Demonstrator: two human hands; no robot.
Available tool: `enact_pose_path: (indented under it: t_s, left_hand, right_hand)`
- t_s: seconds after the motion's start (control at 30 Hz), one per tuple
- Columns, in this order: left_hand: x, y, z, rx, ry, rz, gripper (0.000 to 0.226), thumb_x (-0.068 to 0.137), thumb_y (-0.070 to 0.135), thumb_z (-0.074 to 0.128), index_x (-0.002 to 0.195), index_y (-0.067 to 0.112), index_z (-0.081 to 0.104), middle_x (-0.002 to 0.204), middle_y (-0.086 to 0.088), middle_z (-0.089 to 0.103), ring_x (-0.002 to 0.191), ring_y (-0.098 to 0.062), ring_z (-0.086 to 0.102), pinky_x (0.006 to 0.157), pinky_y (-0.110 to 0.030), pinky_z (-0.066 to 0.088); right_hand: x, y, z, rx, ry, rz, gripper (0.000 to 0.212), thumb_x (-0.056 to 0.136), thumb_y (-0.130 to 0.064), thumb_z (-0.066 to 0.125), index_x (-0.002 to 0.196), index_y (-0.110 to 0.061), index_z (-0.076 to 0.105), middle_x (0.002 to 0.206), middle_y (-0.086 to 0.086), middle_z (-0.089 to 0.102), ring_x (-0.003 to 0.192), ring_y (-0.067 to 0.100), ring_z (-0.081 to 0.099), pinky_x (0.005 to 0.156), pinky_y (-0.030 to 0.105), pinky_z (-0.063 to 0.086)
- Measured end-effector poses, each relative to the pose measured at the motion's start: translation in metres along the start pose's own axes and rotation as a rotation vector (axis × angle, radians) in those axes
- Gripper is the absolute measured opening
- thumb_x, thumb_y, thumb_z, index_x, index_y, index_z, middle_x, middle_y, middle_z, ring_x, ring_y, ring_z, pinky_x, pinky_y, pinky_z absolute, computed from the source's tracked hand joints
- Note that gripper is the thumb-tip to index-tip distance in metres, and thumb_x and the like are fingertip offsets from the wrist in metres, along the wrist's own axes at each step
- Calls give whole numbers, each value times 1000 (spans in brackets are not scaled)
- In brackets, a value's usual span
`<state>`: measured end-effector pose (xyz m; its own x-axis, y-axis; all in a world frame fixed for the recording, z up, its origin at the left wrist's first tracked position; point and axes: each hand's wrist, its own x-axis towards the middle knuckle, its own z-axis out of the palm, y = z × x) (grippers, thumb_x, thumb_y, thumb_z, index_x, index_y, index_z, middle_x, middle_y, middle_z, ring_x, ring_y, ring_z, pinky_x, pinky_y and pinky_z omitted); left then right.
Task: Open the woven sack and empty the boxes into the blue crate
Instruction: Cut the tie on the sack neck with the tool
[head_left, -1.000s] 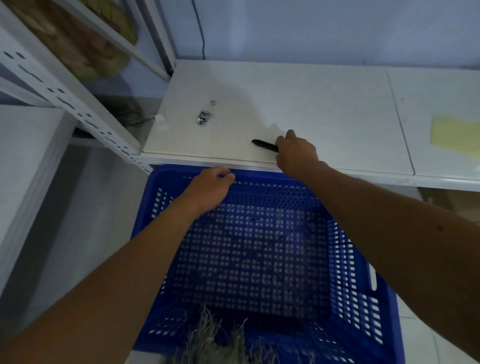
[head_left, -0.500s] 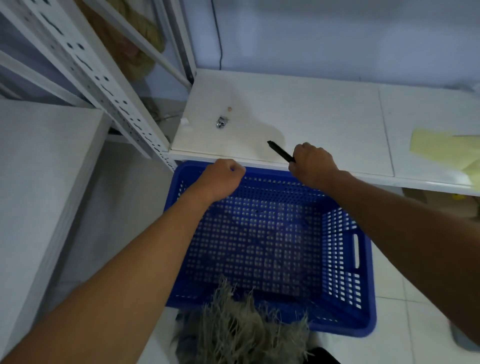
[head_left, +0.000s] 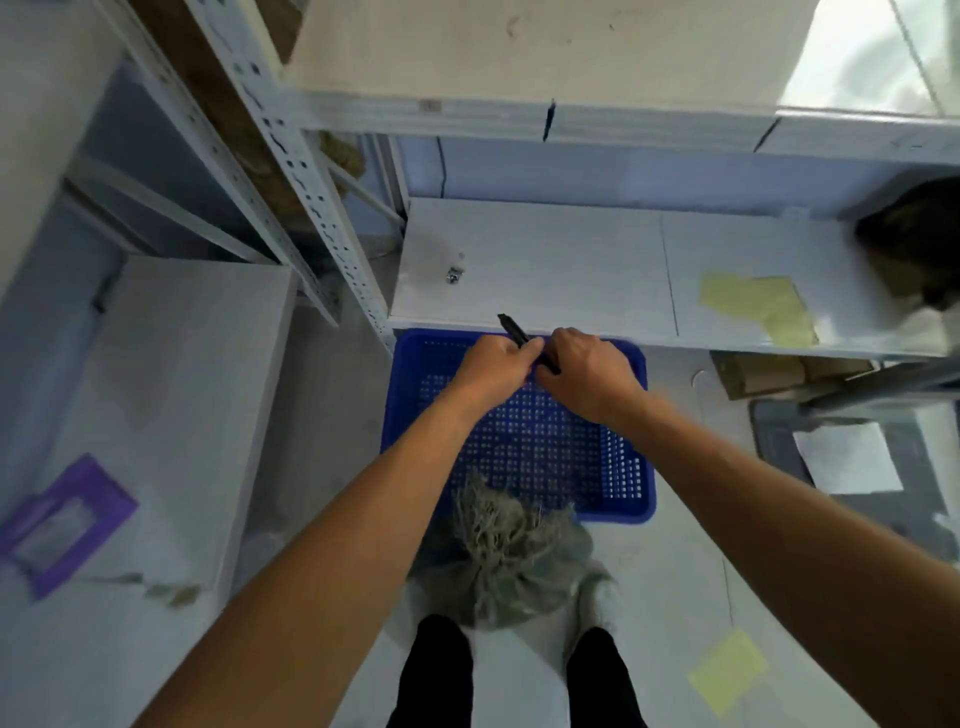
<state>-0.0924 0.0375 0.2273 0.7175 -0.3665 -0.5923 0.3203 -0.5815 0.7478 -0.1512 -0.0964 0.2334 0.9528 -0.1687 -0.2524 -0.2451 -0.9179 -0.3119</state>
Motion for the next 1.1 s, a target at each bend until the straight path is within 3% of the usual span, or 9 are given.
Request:
enact_pose_path:
  t_s: [0.17,0.27,0.37,0.53,0.63,0.73,0.9,1.1]
  left_hand:
    - [-81,5,9,-136,132,7,27,99,26,64,96,1,74,96,-18,76,93,-33,73,87,-48,60]
    - [-124,7,21,-169,92,39,26,101,22,62,103,-1,74,98,-18,75,89,-26,72,79,-32,62]
    - [-159,8,39,-165,50,80,25,101,21,62,102,-1,74,87,-10,73,78,-16,69,73,-24,61]
    - [-208,-2,83,-177,92,89,16,98,19,67,95,4,72,84,-9,73,79,-18,72,79,-33,64]
    - [-227,-9,102,-246,119,72,14,97,16,68,96,2,71,83,-9,73,73,-16,73,68,-28,64]
    - [-236,-21,116,-238,116,43,19,97,15,68,101,-3,71,80,-10,74,64,-12,74,62,-24,61]
    - [-227,-59,131,-213,41,-46,32,101,28,62,103,-2,74,89,-15,77,81,-23,77,80,-35,63]
    - [-183,-134,138,-65,38,-150,37,105,31,50,97,4,73,84,-8,74,86,-30,74,86,-42,61]
  right_hand:
    - [-85,-32,-25,105,72,-21,30,96,-44,55,92,-14,50,84,0,53,66,22,55,56,37,41]
    - [-128,-31,-39,224,52,11,26,96,-40,56,96,-15,50,82,-1,61,66,22,58,56,39,46]
    - [-164,-19,-46,344,12,42,23,97,-35,55,107,-15,50,87,4,69,71,25,64,65,46,55]
    - [-219,6,-42,435,-66,37,39,98,-43,53,129,-20,48,99,3,71,82,23,67,75,48,57]
    - [-241,15,-36,480,-66,-34,39,99,-39,52,135,-23,50,95,1,72,77,21,69,74,50,58]
    - [-258,22,-26,502,-69,-23,36,98,-37,55,132,-25,55,90,2,74,74,21,70,72,47,58]
    - [-263,32,9,496,-103,78,27,94,-41,56,117,-26,58,83,0,73,73,23,69,70,47,57]
    - [-246,41,84,514,-200,262,29,84,-45,54,104,-25,55,91,5,72,77,30,70,75,48,59]
